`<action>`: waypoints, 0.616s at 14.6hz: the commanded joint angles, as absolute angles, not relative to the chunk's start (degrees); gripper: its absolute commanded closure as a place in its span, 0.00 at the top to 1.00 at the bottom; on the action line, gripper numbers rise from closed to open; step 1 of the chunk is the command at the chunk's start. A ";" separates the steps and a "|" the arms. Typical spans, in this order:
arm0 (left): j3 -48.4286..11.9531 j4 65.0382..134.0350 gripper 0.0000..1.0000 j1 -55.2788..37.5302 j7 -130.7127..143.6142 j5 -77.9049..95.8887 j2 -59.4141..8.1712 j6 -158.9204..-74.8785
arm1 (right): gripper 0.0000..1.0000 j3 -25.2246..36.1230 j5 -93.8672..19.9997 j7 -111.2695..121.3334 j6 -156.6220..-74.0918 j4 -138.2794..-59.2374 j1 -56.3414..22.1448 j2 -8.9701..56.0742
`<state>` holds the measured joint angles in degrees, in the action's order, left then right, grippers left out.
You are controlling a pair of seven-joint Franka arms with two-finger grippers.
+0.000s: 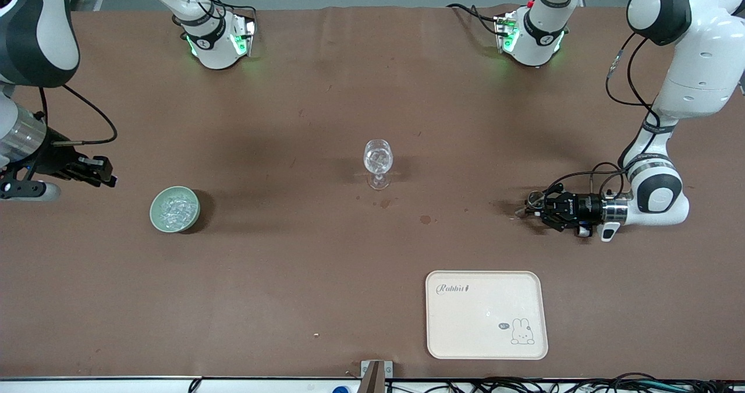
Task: Pour wine and add ice with both arms
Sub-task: 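Lift the ice cube out of the bowl with the right gripper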
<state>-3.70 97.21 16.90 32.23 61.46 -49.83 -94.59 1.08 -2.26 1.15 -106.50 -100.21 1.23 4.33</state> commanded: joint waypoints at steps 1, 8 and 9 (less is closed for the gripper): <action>-3.60 96.86 0.17 16.61 31.82 62.58 -50.27 -95.27 | 0.06 1.05 -2.37 1.32 -105.38 -102.04 0.70 1.23; -3.87 95.45 0.01 16.44 31.90 61.88 -49.40 -95.01 | 0.06 1.41 -0.53 1.93 -95.10 -90.98 1.23 1.49; -4.48 94.75 0.01 16.44 32.60 61.79 -48.96 -94.92 | 0.06 1.41 -0.35 2.02 -94.75 -90.27 1.32 1.49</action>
<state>-3.80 95.63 16.76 32.17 61.47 -49.83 -95.01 1.55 -1.31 1.42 -96.12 -92.04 0.91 1.60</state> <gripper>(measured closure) 0.784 0.714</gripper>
